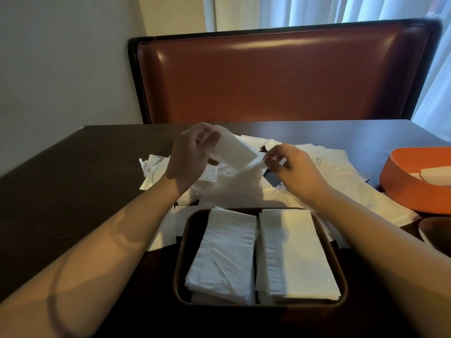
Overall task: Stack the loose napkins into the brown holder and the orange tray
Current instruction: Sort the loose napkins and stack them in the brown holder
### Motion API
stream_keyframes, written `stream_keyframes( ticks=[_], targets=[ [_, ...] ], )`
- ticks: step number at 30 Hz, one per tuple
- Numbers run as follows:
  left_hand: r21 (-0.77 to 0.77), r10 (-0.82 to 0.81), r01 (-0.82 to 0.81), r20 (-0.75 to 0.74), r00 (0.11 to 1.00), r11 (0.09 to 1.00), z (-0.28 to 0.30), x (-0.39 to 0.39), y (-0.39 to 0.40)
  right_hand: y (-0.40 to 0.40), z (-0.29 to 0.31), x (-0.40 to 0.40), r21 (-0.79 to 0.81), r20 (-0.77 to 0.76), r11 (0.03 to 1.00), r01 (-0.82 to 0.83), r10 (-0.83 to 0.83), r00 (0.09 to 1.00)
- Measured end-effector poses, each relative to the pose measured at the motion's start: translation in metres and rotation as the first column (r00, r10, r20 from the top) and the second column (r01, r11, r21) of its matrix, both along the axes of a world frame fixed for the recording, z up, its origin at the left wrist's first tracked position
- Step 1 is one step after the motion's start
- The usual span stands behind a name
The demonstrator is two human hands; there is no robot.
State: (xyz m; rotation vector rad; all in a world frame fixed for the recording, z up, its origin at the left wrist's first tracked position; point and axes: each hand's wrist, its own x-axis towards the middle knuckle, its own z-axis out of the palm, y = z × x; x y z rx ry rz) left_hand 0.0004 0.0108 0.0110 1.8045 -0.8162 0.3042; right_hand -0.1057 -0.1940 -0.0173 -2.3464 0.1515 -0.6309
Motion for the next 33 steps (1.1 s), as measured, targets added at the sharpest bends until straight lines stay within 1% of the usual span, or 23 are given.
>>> stream_keyframes(
  ticks=[3,5,7,9,11,13,16,18,20,21,22,24,27,29,31,33],
  targets=[
    [-0.078,0.028,-0.034,-0.077,0.997,0.996,0.007,0.003,-0.021,0.002,-0.005,0.000,-0.006,-0.072,0.994,-0.108,0.108,0.992],
    [-0.134,0.064,-0.080,-0.123,0.990,0.988,0.006,0.005,-0.031,0.001,-0.009,0.004,-0.060,-0.093,0.991,-0.123,0.117,0.989],
    [-0.224,0.096,-0.134,-0.174,0.980,0.965,0.000,0.004,-0.035,0.000,-0.008,0.005,-0.070,-0.047,0.992,-0.101,0.098,0.994],
    [-0.293,0.120,-0.177,-0.202,0.972,0.940,-0.008,0.001,-0.033,-0.001,-0.006,0.006,-0.049,0.022,0.996,-0.080,0.082,0.996],
    [-0.341,0.118,-0.189,-0.219,0.969,0.921,-0.014,-0.001,-0.029,-0.001,-0.002,0.003,0.042,0.067,0.997,-0.063,0.060,0.996],
    [-0.363,0.129,-0.197,-0.204,0.971,0.911,-0.018,-0.003,-0.025,-0.001,0.001,-0.001,0.166,0.111,0.983,-0.082,0.063,0.992],
    [-0.331,0.156,-0.204,-0.165,0.974,0.921,-0.019,-0.003,-0.021,-0.005,0.000,0.000,0.335,0.191,0.933,-0.129,0.067,0.979],
    [-0.312,0.167,-0.206,-0.150,0.975,0.927,-0.021,-0.004,-0.023,-0.007,0.001,0.000,0.455,0.217,0.878,-0.145,0.048,0.975],
    [-0.314,0.158,-0.195,-0.141,0.977,0.929,-0.022,-0.007,-0.026,-0.011,0.003,-0.001,0.601,0.233,0.786,-0.147,0.004,0.973],
    [-0.321,0.153,-0.191,-0.139,0.978,0.928,-0.023,-0.009,-0.027,-0.012,0.003,-0.002,0.652,0.228,0.745,-0.140,-0.016,0.974],
    [-0.327,0.148,-0.186,-0.138,0.979,0.926,-0.023,-0.010,-0.028,-0.013,0.003,-0.002,0.676,0.219,0.725,-0.134,-0.024,0.976],
    [-0.325,0.144,-0.182,-0.137,0.980,0.928,-0.025,-0.011,-0.028,-0.015,-0.001,0.000,0.662,0.188,0.743,-0.097,-0.039,0.981],
    [-0.320,0.124,-0.166,-0.148,0.981,0.933,-0.025,-0.012,-0.028,-0.019,-0.009,0.002,0.561,0.092,0.828,0.000,-0.062,0.994],
    [-0.296,0.097,-0.137,-0.147,0.984,0.945,-0.023,-0.015,-0.028,-0.018,-0.012,0.002,0.520,0.038,0.854,0.006,-0.030,0.999],
    [-0.259,0.079,-0.117,-0.153,0.985,0.959,-0.024,-0.017,-0.027,-0.015,-0.011,0.000,0.509,0.064,0.861,-0.017,-0.018,0.998],
    [-0.228,0.085,-0.119,-0.153,0.985,0.966,-0.027,-0.017,-0.025,-0.013,-0.007,-0.001,0.497,0.120,0.868,-0.011,-0.056,0.991]
  ],
)
